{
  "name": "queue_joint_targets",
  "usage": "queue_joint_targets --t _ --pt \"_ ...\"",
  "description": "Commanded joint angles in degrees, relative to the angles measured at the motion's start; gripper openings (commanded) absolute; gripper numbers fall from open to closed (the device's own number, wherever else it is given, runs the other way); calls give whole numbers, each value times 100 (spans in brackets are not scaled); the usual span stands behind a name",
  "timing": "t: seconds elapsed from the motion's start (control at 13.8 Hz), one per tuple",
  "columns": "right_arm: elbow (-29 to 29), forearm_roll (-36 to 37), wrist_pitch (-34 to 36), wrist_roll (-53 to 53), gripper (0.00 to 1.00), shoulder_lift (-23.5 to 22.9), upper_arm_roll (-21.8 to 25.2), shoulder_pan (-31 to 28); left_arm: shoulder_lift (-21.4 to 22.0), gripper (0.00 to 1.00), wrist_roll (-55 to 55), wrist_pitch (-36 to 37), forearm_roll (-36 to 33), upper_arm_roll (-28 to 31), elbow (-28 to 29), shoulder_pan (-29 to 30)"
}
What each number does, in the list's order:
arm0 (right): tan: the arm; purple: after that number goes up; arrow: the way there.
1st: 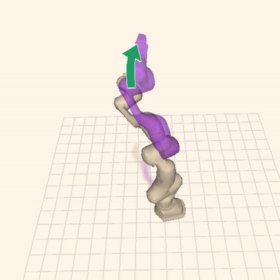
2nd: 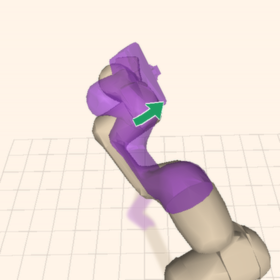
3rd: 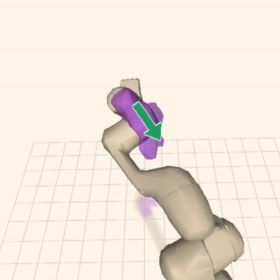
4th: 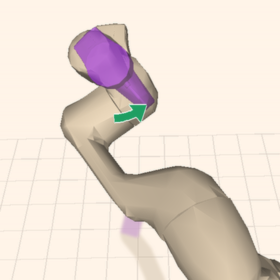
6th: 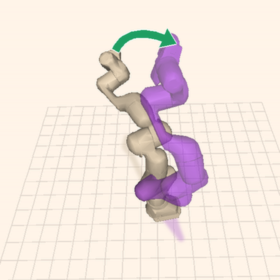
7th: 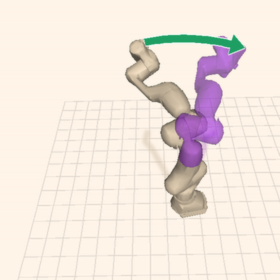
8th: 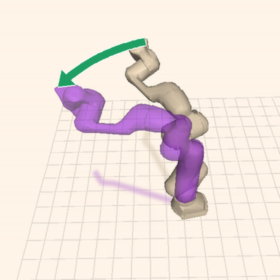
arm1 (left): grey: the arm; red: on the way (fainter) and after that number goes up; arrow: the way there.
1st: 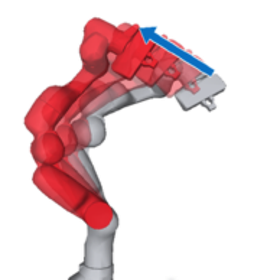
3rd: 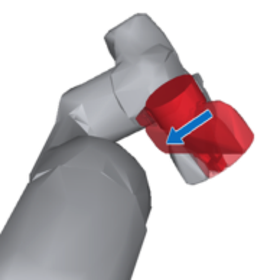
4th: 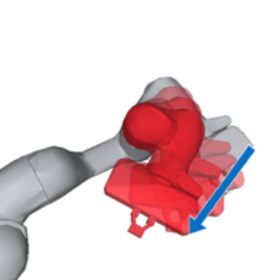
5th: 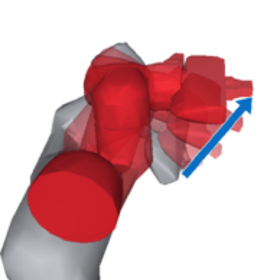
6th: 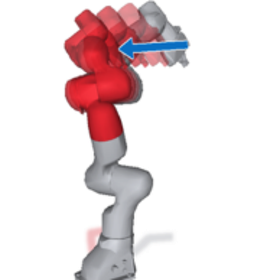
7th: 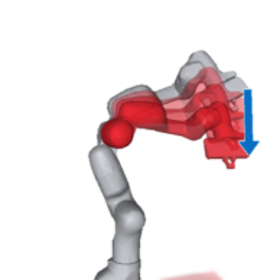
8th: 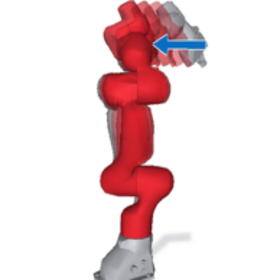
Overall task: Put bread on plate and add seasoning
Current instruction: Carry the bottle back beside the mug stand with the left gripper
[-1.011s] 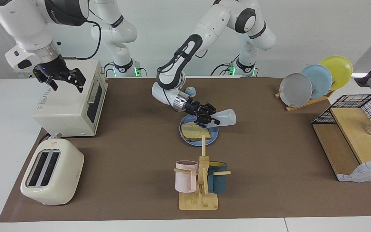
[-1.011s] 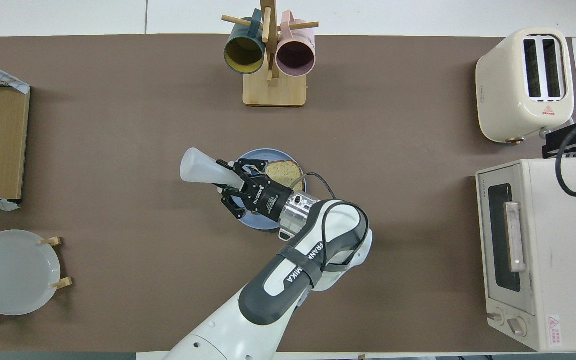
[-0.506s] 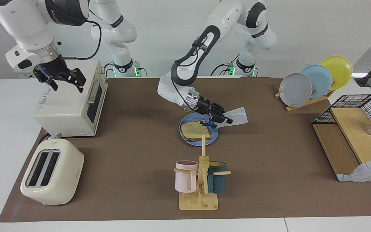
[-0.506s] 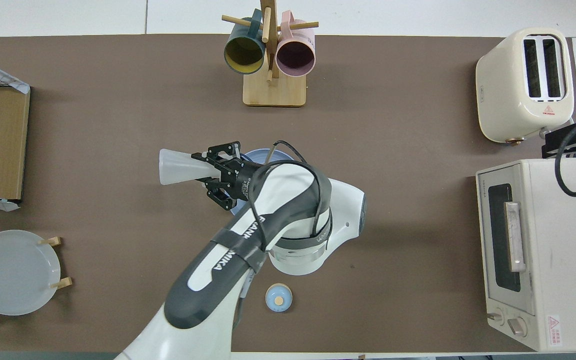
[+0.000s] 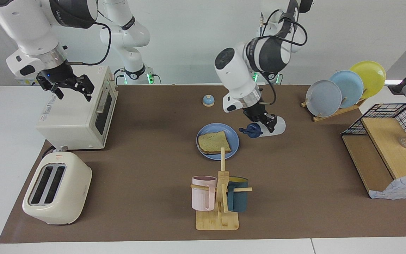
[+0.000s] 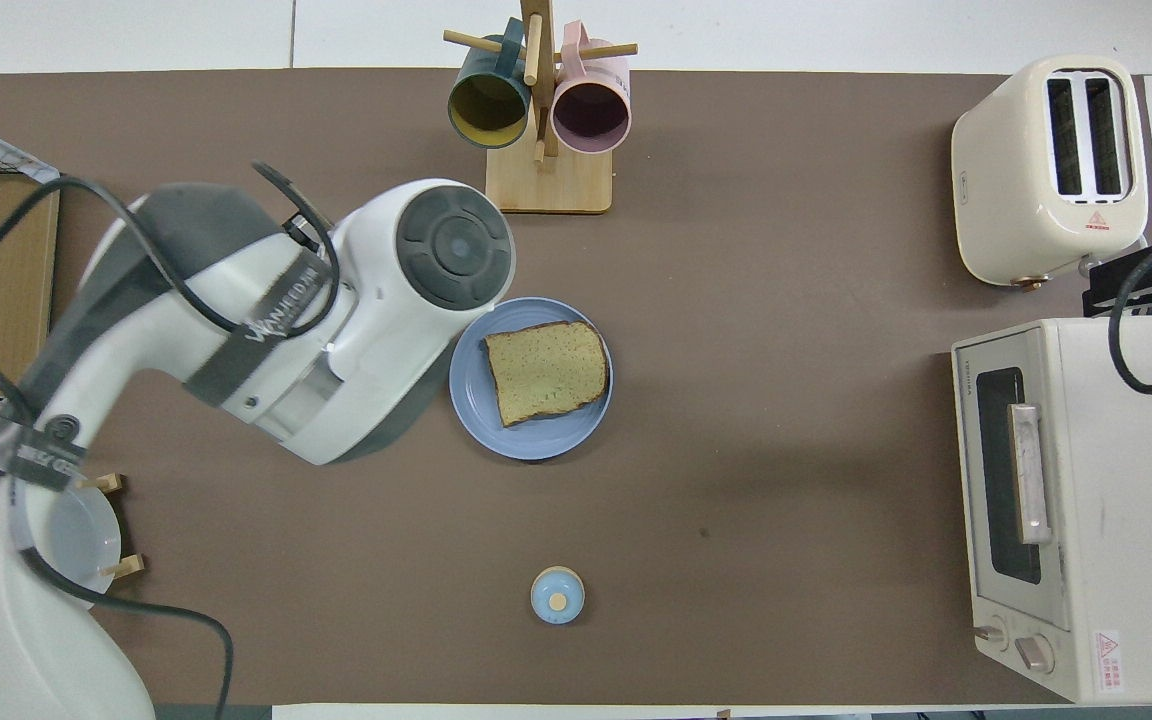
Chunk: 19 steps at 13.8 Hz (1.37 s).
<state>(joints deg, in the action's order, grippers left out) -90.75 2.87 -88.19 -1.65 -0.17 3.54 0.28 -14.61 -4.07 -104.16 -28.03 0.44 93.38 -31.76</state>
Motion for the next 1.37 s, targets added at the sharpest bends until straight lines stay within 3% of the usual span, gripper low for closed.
queue_joint_targets --t 0.0,0.51,0.87,1.01,1.3 --pt "-48 3 -85 174 100 61 -47 -54 11 0 790 -1190 560 -52 233 415" --pt "-56 3 -85 157 100 61 -56 -28 -68 0 2409 -5523 834 -52 1463 1566" --pt "-57 11 -85 174 100 61 -56 -28 -989 0 2911 -7404 843 -52 1376 1760" --pt "-74 11 -85 174 100 61 -56 -28 -1262 0 2912 -7838 835 -35 1280 1865" --pt "-92 3 -85 174 100 70 -56 -28 -1623 0 2867 -7865 782 -26 1069 1866"
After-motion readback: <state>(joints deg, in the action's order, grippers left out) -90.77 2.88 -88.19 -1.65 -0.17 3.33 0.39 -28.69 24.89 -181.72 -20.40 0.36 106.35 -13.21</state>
